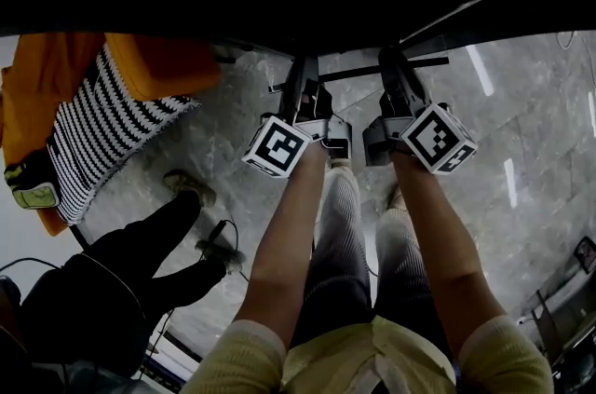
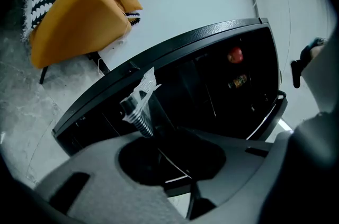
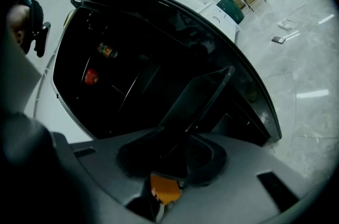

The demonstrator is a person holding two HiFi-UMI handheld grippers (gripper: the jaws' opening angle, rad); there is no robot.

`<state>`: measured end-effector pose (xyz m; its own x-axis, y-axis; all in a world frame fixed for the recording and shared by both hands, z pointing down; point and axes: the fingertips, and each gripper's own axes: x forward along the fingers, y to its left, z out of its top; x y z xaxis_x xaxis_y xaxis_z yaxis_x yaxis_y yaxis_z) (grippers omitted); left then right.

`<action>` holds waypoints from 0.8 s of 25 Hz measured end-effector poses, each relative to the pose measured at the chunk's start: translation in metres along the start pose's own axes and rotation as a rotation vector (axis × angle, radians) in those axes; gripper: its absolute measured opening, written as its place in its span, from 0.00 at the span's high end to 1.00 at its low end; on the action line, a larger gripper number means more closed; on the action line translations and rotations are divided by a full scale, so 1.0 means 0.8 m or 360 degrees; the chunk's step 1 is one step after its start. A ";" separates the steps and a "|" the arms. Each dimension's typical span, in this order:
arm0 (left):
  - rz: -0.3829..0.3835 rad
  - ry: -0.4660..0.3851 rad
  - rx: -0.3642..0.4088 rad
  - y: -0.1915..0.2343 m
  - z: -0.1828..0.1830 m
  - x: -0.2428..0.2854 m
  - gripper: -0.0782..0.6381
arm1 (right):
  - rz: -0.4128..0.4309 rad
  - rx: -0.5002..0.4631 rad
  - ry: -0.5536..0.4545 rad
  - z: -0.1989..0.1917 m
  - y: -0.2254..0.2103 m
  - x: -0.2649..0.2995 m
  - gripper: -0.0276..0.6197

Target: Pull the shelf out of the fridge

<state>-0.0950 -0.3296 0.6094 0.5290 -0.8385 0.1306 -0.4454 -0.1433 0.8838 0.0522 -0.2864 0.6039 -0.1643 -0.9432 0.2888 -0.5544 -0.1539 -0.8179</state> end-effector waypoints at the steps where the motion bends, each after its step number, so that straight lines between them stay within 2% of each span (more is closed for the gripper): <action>1: -0.0006 -0.0005 -0.0014 -0.003 -0.001 -0.002 0.78 | 0.0007 0.0004 -0.0001 0.000 0.001 -0.003 0.79; 5: -0.0016 -0.0006 -0.0042 -0.013 -0.008 -0.013 0.78 | -0.0015 0.0000 -0.0009 0.001 -0.005 -0.020 0.79; 7: -0.0011 -0.0003 -0.0045 -0.019 -0.010 -0.020 0.78 | 0.0019 0.0037 -0.0017 -0.001 0.002 -0.027 0.79; 20: -0.0092 -0.0003 -0.0035 -0.061 0.001 -0.062 0.78 | 0.0065 0.0026 -0.0082 0.005 0.045 -0.076 0.79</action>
<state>-0.1001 -0.2815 0.5594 0.5521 -0.8301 0.0783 -0.3982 -0.1800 0.8995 0.0456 -0.2359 0.5550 -0.1439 -0.9626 0.2296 -0.5348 -0.1196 -0.8364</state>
